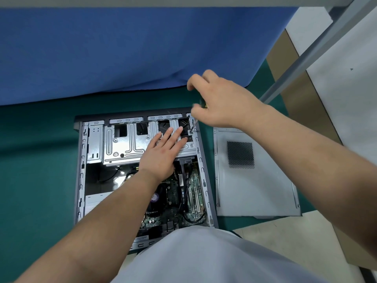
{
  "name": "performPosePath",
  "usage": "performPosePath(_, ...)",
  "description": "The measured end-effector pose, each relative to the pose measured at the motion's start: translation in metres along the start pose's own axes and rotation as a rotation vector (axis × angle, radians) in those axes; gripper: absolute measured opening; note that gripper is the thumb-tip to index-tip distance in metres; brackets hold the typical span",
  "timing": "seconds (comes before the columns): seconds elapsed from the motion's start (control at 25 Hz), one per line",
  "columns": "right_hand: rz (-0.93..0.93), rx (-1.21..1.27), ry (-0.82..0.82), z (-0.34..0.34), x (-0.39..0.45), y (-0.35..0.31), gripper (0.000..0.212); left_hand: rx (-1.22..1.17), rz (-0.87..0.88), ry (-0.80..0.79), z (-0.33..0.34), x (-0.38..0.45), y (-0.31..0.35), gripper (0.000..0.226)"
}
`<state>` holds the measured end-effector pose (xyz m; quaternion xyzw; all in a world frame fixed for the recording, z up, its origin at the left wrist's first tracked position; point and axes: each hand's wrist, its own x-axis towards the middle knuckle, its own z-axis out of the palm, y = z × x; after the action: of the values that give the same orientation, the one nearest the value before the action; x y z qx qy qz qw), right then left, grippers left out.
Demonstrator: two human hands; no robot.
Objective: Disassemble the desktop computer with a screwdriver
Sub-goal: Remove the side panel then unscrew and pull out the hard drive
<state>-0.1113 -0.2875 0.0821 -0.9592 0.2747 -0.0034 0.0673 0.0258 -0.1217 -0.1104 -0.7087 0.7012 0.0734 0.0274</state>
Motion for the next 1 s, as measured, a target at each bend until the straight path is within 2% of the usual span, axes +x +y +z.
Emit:
performPosePath(0.08,0.053,-0.056,0.009,0.003,0.002,-0.002,0.039,0.0,-0.002,-0.001,0.0,0.0,0.001,0.096)
performPosePath(0.16,-0.082,0.069,-0.015,0.002,0.001,-0.001,0.028,-0.003,-0.002,-0.003,0.001,0.0,0.001,0.096)
performPosePath(0.24,-0.147,0.191,-0.059,-0.001,-0.002,0.0,0.033,-0.004,-0.003,-0.003,0.001,0.0,0.0,0.096)
performPosePath(0.32,-0.06,0.199,-0.041,0.001,-0.005,-0.002,0.035,0.002,-0.002,-0.004,0.001,0.001,0.0,0.096)
performPosePath(0.44,0.113,-0.024,0.049,0.005,-0.004,-0.005,0.047,0.002,-0.005,-0.004,0.001,0.0,0.0,0.096)
performPosePath(0.56,-0.025,0.109,0.042,0.003,-0.006,-0.005,0.032,-0.002,-0.003,0.003,0.0,0.0,0.001,0.096)
performPosePath(0.6,-0.044,0.156,0.026,0.001,-0.007,-0.006,0.034,-0.001,-0.003,0.003,0.0,0.0,0.001,0.096)
performPosePath(0.68,0.013,0.131,0.021,0.002,-0.009,-0.008,0.04,0.002,-0.006,0.003,0.0,0.0,0.001,0.096)
performPosePath(0.8,0.134,-0.017,0.09,0.006,-0.008,-0.009,0.036,0.01,-0.005,-0.002,-0.001,0.0,0.001,0.097)
performPosePath(0.92,0.007,0.153,0.042,0.004,-0.01,-0.005,0.032,0.009,-0.008,-0.008,-0.001,0.0,0.001,0.097)
performPosePath(1.0,0.015,0.143,0.031,0.004,-0.013,-0.003,0.039,0.009,-0.009,-0.009,-0.001,0.0,0.001,0.097)
